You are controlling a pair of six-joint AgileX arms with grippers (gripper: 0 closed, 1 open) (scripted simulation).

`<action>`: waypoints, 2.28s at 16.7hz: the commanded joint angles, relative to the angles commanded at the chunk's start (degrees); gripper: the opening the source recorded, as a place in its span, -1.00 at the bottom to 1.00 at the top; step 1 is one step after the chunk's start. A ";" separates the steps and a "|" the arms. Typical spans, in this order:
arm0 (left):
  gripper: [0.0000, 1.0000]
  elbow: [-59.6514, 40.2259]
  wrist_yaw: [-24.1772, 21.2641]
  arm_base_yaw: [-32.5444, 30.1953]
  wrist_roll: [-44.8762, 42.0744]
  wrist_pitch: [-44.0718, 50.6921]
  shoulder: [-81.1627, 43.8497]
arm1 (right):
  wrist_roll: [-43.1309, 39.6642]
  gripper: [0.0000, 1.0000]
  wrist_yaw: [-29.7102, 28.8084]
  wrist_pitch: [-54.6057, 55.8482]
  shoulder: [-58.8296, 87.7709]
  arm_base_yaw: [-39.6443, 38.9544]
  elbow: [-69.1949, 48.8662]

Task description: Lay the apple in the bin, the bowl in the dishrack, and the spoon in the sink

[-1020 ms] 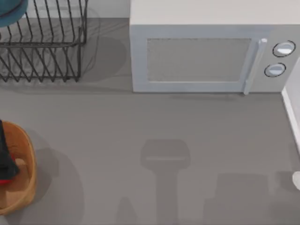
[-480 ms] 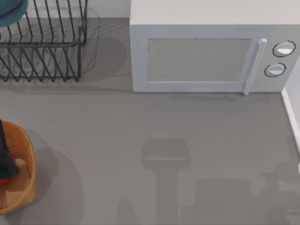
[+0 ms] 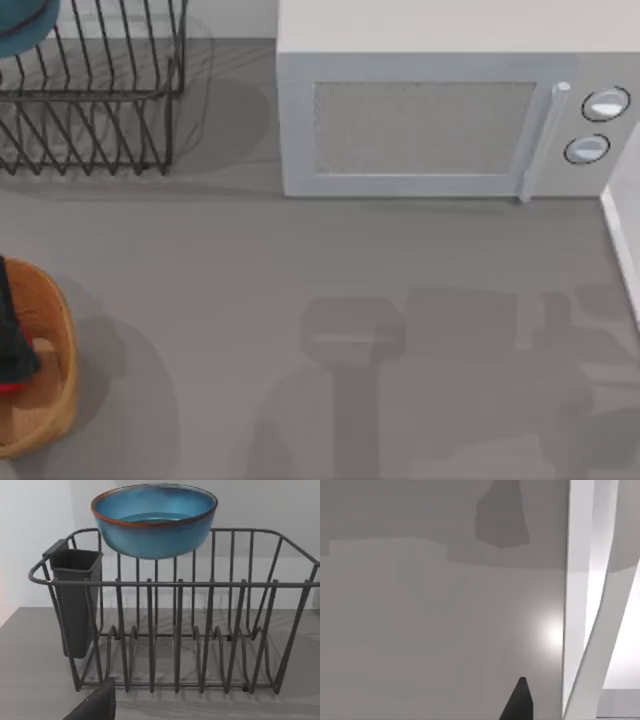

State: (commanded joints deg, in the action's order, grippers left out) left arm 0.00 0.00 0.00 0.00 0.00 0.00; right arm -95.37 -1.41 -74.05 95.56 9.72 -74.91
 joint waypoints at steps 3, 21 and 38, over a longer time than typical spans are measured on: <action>1.00 0.00 0.00 0.00 0.00 0.00 0.00 | -0.41 -1.00 -0.04 -5.53 12.61 -0.03 -17.65; 1.00 0.00 0.00 0.00 0.00 0.00 0.00 | 2.89 -1.00 -0.09 -24.70 62.14 -0.82 -91.65; 1.00 0.00 0.00 0.00 0.00 0.00 0.00 | 3.02 -1.00 -0.36 -33.57 79.70 -0.87 -117.93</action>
State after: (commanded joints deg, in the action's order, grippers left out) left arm 0.00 0.00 0.00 0.00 0.00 0.00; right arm -92.35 -1.77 -107.62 175.26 8.85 -192.84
